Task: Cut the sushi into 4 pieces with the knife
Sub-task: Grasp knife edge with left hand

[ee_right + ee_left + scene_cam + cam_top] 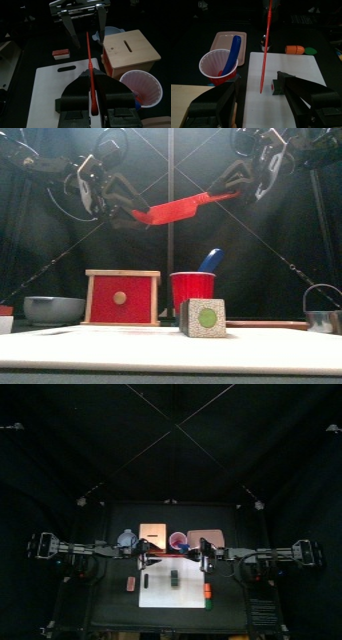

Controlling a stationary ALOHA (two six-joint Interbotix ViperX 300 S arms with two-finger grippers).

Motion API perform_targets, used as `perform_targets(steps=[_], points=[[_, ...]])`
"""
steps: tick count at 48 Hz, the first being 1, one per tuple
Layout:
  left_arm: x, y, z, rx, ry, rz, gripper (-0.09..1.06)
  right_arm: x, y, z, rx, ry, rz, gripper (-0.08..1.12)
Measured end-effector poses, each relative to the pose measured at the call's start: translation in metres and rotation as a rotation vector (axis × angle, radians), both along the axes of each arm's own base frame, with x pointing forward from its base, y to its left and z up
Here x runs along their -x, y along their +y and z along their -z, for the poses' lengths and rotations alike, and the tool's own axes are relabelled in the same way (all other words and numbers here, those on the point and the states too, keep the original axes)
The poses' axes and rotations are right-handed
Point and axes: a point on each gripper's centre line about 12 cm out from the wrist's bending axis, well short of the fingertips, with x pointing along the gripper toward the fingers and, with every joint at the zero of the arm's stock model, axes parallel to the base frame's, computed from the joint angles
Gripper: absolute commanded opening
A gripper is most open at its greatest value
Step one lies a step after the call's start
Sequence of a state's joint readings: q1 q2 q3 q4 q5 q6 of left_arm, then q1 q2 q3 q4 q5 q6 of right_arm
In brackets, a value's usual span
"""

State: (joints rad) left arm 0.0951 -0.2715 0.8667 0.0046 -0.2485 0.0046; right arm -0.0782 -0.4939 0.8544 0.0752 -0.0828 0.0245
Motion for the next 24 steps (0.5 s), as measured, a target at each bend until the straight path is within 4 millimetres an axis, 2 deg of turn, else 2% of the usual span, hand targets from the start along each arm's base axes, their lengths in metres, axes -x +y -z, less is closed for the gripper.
perform_targets(steps=[17,24], points=[[-0.0008,0.0011,-0.0015,-0.016,-0.002,0.005,0.65,0.0015,0.0006,0.0042,-0.001,0.011,-0.002,0.34],[-0.0004,0.0013,-0.0007,-0.024,0.002,0.010,0.56,0.0015,-0.0004,0.0042,-0.007,0.010,0.004,0.34]])
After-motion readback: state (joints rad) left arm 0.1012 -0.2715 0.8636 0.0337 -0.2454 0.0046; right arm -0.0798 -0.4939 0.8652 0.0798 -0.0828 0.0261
